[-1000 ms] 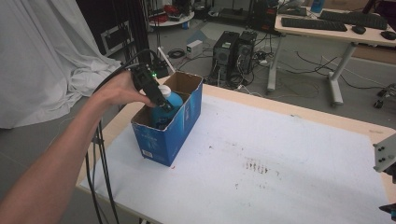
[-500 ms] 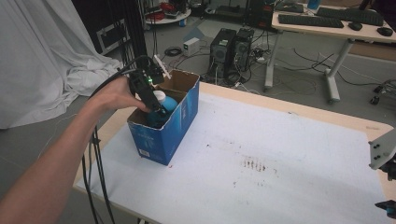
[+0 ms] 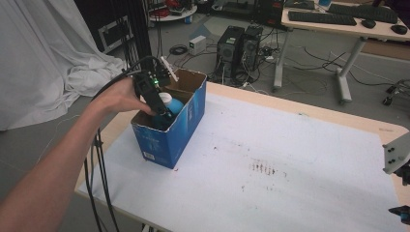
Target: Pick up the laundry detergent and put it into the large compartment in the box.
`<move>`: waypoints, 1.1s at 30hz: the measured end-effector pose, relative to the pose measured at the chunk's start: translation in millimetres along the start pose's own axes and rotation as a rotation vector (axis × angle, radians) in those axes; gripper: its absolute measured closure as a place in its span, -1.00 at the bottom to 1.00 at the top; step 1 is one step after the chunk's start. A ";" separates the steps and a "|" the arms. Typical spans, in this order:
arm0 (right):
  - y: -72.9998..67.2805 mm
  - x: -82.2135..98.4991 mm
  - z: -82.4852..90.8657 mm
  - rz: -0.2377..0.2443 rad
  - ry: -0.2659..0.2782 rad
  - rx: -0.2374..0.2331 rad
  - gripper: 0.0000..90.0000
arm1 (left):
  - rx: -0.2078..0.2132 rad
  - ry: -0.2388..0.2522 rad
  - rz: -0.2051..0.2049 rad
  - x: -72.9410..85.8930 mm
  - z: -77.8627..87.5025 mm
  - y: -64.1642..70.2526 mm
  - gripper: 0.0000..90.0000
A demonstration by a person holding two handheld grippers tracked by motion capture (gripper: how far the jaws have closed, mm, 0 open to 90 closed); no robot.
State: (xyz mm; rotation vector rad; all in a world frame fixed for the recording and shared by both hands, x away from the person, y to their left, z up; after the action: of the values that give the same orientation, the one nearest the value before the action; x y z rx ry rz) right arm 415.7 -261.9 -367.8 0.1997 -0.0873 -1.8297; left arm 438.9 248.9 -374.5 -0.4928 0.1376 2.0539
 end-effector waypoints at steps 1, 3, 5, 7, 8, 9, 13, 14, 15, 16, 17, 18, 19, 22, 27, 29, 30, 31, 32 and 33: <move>0.0 -0.1 0.1 -0.001 0.000 0.000 -0.71 | 0.000 0.000 0.002 0.3 0.1 -0.3 -0.16; -0.3 -0.4 0.4 -0.002 -0.001 0.000 -0.71 | 0.002 0.004 0.006 0.1 -0.1 -0.8 -0.16; -0.2 -1.1 0.7 0.001 0.003 0.000 -0.71 | 0.001 0.004 0.005 0.0 -0.2 -0.6 -0.16; -0.4 -1.3 0.9 0.001 0.004 0.000 -0.71 | 0.000 0.001 0.005 -0.2 -0.2 -0.3 -0.16; -0.4 -1.2 0.9 0.001 0.004 0.000 -0.71 | 0.000 0.000 0.005 -0.2 -0.2 -0.3 -0.16; -0.3 -1.1 0.9 0.001 0.004 0.000 -0.71 | 0.000 0.001 0.008 -0.5 -0.3 0.0 -0.16; 0.0 -0.6 1.1 0.002 0.003 0.001 -0.71 | -0.001 -0.003 0.006 -0.6 -0.4 -0.1 -0.16; 0.2 -0.7 1.2 0.001 0.004 0.002 -0.71 | 0.000 -0.004 0.006 -0.6 -0.4 -0.1 -0.16; 0.5 -1.0 1.3 0.003 0.006 0.003 -0.71 | 0.001 -0.004 0.010 -0.8 -0.5 -0.1 -0.16; 0.4 -1.3 1.4 0.001 0.008 0.003 -0.71 | 0.002 -0.009 0.008 -0.5 -0.3 -0.3 -0.16; 0.3 -1.5 1.4 0.003 0.008 0.002 -0.71 | 0.001 -0.011 0.009 -0.7 -0.3 -0.2 -0.17; 0.0 -1.6 1.4 0.001 0.008 0.001 -0.71 | 0.002 -0.017 0.009 -0.6 -0.1 -0.2 -0.17; -0.2 -1.7 1.3 -0.001 0.008 0.003 -0.71 | 0.000 -0.014 0.016 -1.3 -0.7 0.3 -0.17; -0.8 -1.6 1.1 -0.005 0.006 0.001 -0.71 | -0.010 -0.032 0.009 -0.4 -1.3 -0.7 -0.18; -1.1 -1.1 1.3 -0.007 0.005 0.001 -0.71 | -0.009 -0.034 0.019 -0.8 -2.1 -0.7 -0.24; -0.5 -0.8 1.2 -0.003 0.006 0.002 -0.71 | -0.008 -0.036 0.027 -0.8 -2.7 -0.6 -0.29; -0.6 -0.6 1.3 -0.006 0.006 0.001 -0.71 | -0.007 -0.036 0.026 -0.9 -2.6 -0.7 -0.30; -0.4 -0.6 1.2 -0.003 0.007 0.001 -0.71 | -0.006 -0.039 0.023 -0.7 -2.1 -1.1 -0.30; -0.5 -0.3 1.3 -0.006 0.007 0.001 -0.71 | -0.007 -0.038 0.022 -1.0 -1.8 -1.4 -0.30; -0.4 -0.3 1.3 -0.006 0.008 0.000 -0.71 | -0.011 -0.034 0.023 -1.3 -1.4 -2.0 -0.30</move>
State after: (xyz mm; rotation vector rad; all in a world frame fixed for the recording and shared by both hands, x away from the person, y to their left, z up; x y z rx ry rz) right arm 415.1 -261.6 -366.5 0.2073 -0.0816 -1.8349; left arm 441.6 248.4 -375.1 -0.4643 0.1120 2.0852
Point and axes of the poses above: each handheld gripper's, and its own axes: z roughly backward along the jaws, x roughly out of its underside, y roughly to its right, the point moved 10 cm from there along -z, roughly forward along the jaws, and after that the axes turned 13 degrees about -z, right-handed, at the moved point
